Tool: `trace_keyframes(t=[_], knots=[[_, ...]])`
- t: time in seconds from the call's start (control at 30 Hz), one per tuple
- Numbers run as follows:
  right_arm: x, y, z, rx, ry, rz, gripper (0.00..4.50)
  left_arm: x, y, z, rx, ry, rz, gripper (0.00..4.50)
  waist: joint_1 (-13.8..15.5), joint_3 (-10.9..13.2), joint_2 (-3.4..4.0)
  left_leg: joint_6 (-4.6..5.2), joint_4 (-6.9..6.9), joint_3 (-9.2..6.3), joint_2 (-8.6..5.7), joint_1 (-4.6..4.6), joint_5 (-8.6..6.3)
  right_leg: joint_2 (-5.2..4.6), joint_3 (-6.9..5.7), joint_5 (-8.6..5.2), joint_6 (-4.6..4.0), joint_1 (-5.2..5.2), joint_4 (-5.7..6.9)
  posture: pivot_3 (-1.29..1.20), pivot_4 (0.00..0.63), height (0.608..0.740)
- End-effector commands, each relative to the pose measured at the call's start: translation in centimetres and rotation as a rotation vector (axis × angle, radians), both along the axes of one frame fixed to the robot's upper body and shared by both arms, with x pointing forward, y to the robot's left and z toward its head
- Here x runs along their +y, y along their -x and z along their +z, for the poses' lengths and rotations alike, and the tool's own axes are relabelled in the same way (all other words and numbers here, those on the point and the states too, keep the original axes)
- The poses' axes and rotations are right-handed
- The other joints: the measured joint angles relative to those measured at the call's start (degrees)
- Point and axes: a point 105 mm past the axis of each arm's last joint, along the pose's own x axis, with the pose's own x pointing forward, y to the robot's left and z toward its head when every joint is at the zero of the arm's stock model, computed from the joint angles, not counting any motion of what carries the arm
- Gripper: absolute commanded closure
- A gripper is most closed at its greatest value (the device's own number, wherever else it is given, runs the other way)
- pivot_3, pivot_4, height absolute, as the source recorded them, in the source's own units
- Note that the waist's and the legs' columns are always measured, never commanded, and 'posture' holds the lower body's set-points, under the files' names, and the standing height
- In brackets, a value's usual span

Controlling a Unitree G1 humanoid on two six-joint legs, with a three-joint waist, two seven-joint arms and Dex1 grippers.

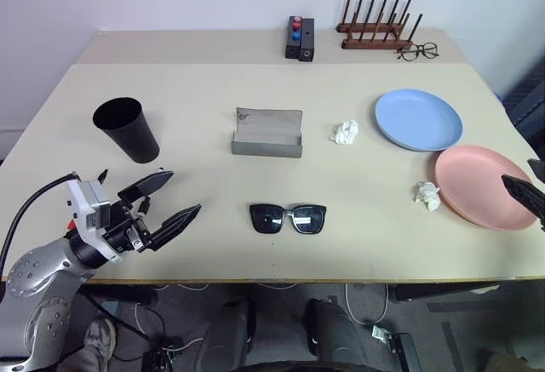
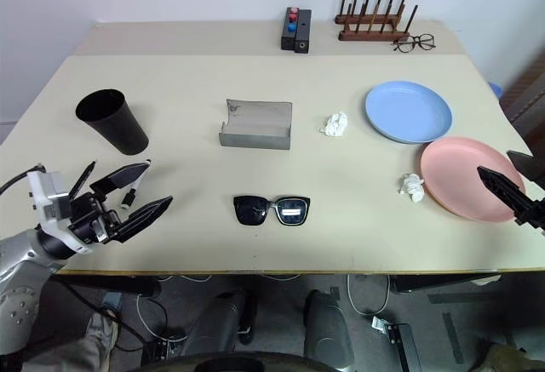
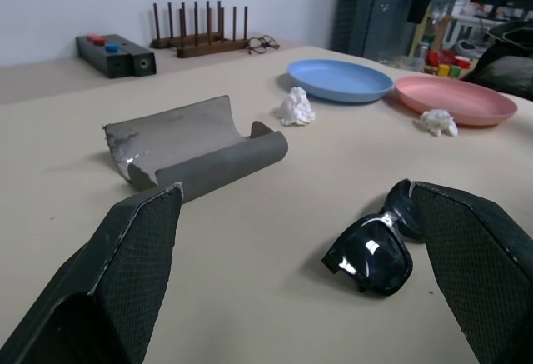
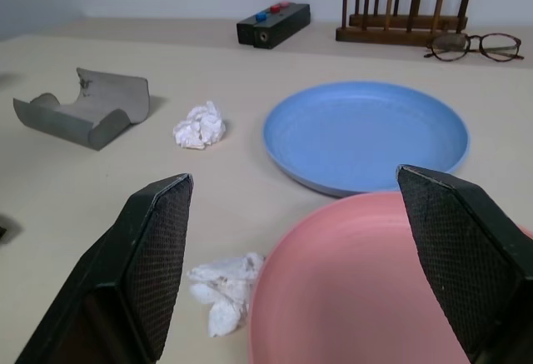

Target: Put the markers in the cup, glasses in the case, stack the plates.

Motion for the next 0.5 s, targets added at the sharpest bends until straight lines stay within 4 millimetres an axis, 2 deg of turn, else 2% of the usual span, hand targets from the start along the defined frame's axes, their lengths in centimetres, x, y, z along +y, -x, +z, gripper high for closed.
trace_keyframes(t=[0.03, 0.5], knots=[[0.2, 0.4, 1.1, -0.051, 0.026, 0.000, 0.53, 0.2, -0.3, 1.0, -0.031, -0.021, -0.016, 0.00, -0.05, 0.00, 0.00, 0.00, 0.00, 0.01, 0.00, 0.00, 0.00, 0.01, 0.00, 0.00, 0.00, 0.00, 0.01, 0.00, 0.150, 0.740], [-0.8, -0.1, 1.0, -0.059, 0.020, -0.033, 0.53, 0.3, -1.2, 0.4, -0.025, -0.042, -0.042, 0.00, -0.07, -0.03, 0.05, 0.01, 0.01, 0.08, 0.03, 0.06, 0.00, 0.03, 0.06, 0.01, 0.00, 0.01, 0.04, 0.00, 0.150, 0.740]])
